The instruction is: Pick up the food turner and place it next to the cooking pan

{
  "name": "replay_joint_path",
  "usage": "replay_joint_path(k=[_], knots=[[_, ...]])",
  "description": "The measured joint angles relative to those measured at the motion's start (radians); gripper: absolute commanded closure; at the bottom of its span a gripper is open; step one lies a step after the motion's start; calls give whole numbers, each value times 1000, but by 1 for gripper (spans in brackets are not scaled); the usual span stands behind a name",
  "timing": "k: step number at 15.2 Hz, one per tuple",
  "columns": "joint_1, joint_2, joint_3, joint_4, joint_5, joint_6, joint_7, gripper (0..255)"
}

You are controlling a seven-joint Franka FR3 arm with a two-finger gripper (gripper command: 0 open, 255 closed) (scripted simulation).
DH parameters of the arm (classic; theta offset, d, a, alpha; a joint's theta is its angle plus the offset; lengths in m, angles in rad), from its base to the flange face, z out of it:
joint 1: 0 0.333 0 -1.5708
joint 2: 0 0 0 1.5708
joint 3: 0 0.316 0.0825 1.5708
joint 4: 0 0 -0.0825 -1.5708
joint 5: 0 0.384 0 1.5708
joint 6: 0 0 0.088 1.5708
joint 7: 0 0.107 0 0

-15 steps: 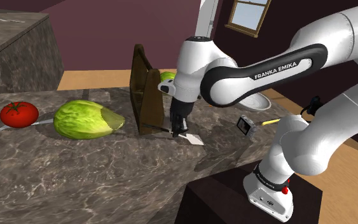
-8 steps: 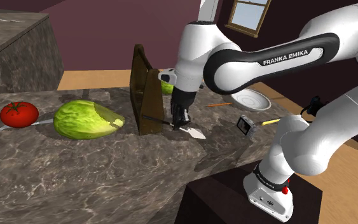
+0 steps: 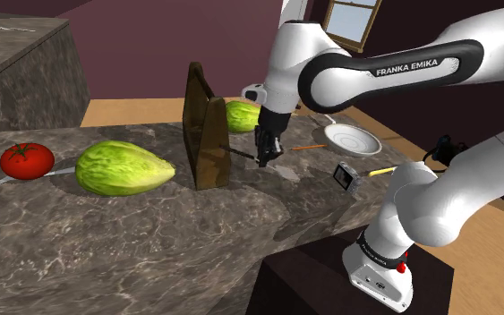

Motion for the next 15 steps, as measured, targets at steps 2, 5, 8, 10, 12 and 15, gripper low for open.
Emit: replay_joint_path(k=[2,5,8,10,12,15], knots=[[-19,-17,-36,-19,-14,-1,-47,255],[-53,-43,-97,-42,-42,-8,-124,255],[-87,-68,-155,-59,-71,-18,-196,255],[-112,-67,-200,-57,-93,-21,-252,255],[-133,-65,-237,-51,-111,-27,-299,255],[-166,-57,-298,-35,-140,-35,-374,255]])
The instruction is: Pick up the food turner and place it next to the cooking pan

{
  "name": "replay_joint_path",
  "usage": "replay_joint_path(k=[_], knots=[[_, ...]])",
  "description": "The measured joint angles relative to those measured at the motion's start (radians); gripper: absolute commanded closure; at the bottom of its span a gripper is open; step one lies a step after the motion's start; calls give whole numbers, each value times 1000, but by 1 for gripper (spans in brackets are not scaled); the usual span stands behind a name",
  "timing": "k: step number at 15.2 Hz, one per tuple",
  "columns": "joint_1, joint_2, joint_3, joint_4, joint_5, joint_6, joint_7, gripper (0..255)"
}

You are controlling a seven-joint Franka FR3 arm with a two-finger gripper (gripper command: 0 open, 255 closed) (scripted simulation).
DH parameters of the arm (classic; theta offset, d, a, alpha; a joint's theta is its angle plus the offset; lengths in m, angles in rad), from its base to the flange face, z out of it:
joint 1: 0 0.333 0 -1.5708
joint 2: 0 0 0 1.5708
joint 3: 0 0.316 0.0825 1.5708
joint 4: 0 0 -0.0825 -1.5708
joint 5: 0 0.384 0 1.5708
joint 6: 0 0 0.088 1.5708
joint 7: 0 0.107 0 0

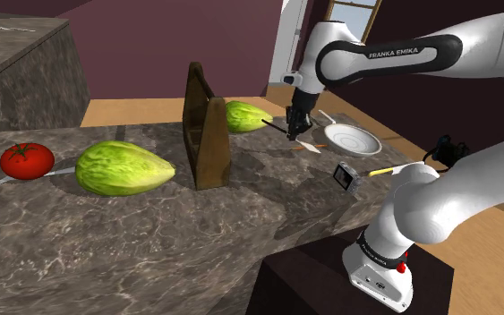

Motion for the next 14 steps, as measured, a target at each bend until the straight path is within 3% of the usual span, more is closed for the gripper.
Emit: replay_joint_path(k=[5,14], knots=[[-45,48,-99,41,-36,7,-123,255],[-47,94,-125,-33,-39,127,-147,255]])
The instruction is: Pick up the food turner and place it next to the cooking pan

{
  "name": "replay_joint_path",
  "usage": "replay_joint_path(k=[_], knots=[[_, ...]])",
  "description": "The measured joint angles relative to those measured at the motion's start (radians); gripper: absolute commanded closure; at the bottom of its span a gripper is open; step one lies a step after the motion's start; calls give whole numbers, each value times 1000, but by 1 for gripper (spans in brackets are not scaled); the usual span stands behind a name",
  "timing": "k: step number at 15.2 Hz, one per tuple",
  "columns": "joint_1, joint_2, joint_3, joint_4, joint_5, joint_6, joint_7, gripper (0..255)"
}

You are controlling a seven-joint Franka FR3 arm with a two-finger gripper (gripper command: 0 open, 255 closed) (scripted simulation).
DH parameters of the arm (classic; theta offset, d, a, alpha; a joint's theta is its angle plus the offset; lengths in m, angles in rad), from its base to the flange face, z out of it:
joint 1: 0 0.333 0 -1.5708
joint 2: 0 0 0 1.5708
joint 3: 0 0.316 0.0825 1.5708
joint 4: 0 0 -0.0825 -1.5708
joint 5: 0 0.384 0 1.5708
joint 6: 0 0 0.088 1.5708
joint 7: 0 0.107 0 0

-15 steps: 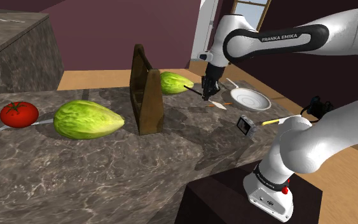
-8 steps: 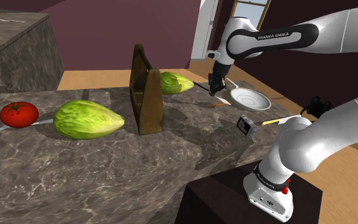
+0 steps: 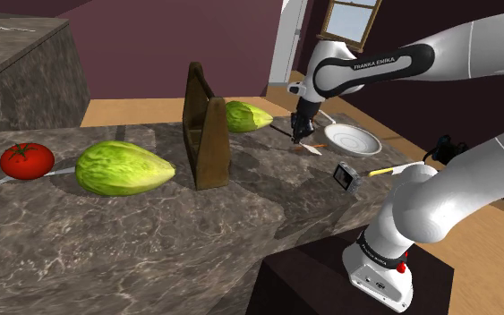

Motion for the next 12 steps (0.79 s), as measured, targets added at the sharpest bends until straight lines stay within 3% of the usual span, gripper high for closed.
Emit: replay_joint_path(k=[12], knots=[[4,70,-24,-88,7,157,-20,255]])
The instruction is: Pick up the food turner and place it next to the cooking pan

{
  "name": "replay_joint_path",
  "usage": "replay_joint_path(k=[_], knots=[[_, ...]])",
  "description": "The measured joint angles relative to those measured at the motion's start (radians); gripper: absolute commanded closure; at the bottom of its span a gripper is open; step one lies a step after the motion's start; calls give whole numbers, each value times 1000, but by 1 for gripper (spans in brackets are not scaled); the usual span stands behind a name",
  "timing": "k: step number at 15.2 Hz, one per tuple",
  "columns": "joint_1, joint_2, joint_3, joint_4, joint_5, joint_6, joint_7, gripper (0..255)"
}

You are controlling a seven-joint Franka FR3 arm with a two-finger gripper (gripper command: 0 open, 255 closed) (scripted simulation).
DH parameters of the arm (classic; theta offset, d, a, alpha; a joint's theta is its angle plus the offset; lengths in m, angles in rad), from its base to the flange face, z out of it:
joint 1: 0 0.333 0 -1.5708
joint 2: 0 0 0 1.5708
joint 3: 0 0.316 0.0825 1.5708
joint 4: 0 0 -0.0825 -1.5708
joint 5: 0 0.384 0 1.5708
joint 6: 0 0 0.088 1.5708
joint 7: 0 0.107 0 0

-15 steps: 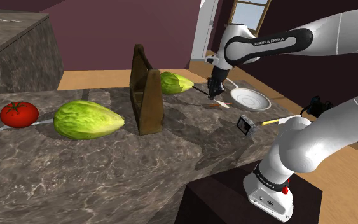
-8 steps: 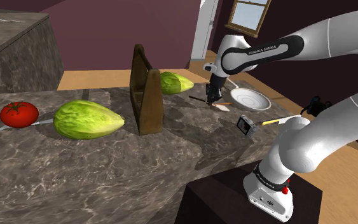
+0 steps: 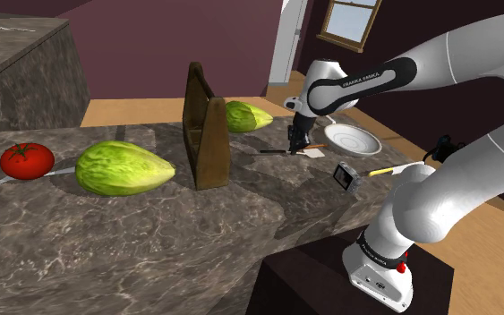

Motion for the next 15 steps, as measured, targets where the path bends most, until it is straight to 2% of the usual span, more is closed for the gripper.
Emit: replay_joint_path(k=[4,5,11,15], knots=[[0,0,0,-1,0,2,0,255],[0,0,0,-1,0,2,0,0],[0,0,0,-1,0,2,0,0],[-9,-56,11,56,-10,-108,6,0]])
